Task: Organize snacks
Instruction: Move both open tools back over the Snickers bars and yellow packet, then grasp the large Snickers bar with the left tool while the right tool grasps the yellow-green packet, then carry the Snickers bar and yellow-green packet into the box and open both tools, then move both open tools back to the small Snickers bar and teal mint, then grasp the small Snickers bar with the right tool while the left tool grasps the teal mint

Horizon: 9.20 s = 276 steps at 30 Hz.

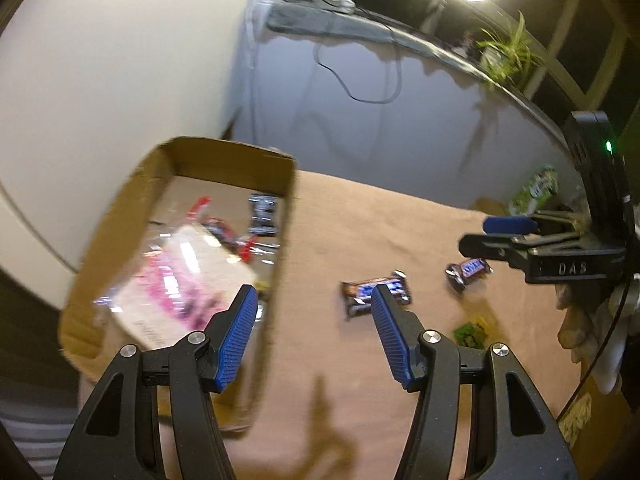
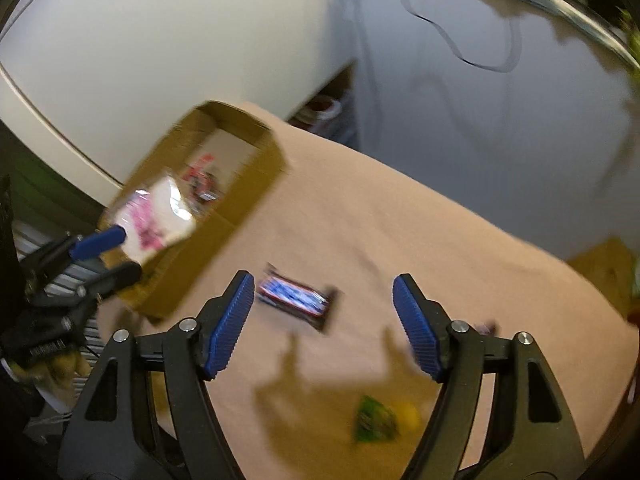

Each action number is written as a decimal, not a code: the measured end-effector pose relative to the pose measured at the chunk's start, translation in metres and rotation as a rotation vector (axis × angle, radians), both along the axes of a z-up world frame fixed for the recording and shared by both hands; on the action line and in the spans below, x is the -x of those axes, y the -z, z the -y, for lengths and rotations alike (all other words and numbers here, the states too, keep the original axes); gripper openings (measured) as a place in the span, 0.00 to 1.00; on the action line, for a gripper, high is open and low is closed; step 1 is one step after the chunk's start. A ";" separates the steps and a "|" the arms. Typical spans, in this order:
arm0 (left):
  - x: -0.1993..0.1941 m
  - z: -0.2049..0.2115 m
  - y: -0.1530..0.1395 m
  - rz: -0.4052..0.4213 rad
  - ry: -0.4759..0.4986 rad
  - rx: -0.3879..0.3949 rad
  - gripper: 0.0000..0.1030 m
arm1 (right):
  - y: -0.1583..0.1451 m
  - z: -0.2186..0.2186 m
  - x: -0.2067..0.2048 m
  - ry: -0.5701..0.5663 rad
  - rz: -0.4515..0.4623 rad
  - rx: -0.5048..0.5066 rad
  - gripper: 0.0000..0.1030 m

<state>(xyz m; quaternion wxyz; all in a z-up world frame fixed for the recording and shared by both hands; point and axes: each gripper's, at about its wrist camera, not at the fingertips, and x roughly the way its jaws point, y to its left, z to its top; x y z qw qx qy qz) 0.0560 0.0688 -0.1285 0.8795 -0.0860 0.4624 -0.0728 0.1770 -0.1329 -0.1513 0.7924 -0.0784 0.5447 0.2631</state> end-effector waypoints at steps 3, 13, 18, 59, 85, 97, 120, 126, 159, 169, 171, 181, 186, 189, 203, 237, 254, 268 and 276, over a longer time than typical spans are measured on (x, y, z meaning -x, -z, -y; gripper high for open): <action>-0.004 0.018 0.005 -0.021 0.050 0.008 0.56 | 0.012 0.040 0.010 0.090 -0.013 0.023 0.72; -0.018 0.063 0.023 -0.080 0.169 -0.028 0.56 | 0.050 0.106 0.055 0.220 -0.075 0.058 0.72; -0.028 0.075 0.032 -0.102 0.214 -0.077 0.56 | 0.059 0.121 0.062 0.272 -0.090 0.024 0.72; -0.074 0.123 0.078 -0.208 0.443 -0.267 0.59 | 0.095 0.068 0.068 0.169 -0.114 0.113 0.37; -0.051 0.100 0.083 -0.246 0.284 -0.127 0.26 | 0.095 0.083 0.060 0.185 -0.113 0.062 0.28; -0.033 0.056 0.048 -0.161 0.226 -0.050 0.26 | 0.054 0.091 0.060 0.186 -0.058 -0.001 0.28; -0.025 -0.017 -0.004 -0.043 0.020 -0.075 0.26 | -0.009 -0.016 0.014 -0.029 0.038 -0.069 0.28; -0.027 -0.034 -0.009 -0.023 -0.009 -0.093 0.26 | -0.011 -0.059 0.001 -0.091 0.036 -0.075 0.28; -0.053 -0.079 0.007 -0.061 -0.091 -0.095 0.26 | 0.024 -0.179 -0.052 -0.229 -0.036 -0.081 0.31; -0.054 -0.081 0.006 -0.056 -0.100 -0.104 0.26 | 0.025 -0.183 -0.053 -0.237 -0.031 -0.075 0.33; -0.053 -0.081 0.006 -0.057 -0.103 -0.105 0.26 | 0.024 -0.184 -0.053 -0.236 -0.028 -0.073 0.35; -0.049 -0.085 0.004 -0.054 -0.116 -0.112 0.33 | 0.016 -0.185 -0.053 -0.223 0.005 -0.071 0.62; -0.045 -0.085 0.003 -0.051 -0.117 -0.115 0.39 | 0.012 -0.182 -0.051 -0.217 0.010 -0.065 0.62; -0.042 -0.082 0.001 -0.046 -0.115 -0.117 0.39 | 0.008 -0.178 -0.050 -0.212 0.016 -0.065 0.62; -0.033 -0.048 -0.021 -0.008 -0.061 -0.107 0.39 | -0.019 -0.110 -0.037 -0.121 0.066 -0.053 0.62; 0.013 0.145 0.073 -0.296 0.221 0.149 0.39 | 0.049 0.078 -0.037 -0.074 -0.109 0.026 0.62; -0.003 0.167 0.089 -0.293 0.207 0.072 0.39 | 0.086 0.073 -0.055 -0.166 -0.215 0.033 0.62; -0.003 0.199 0.089 -0.232 0.247 -0.114 0.22 | 0.090 0.077 -0.021 -0.166 -0.144 0.193 0.45; -0.001 0.178 0.082 -0.213 0.242 -0.100 0.18 | 0.087 0.072 -0.016 -0.113 -0.103 0.222 0.30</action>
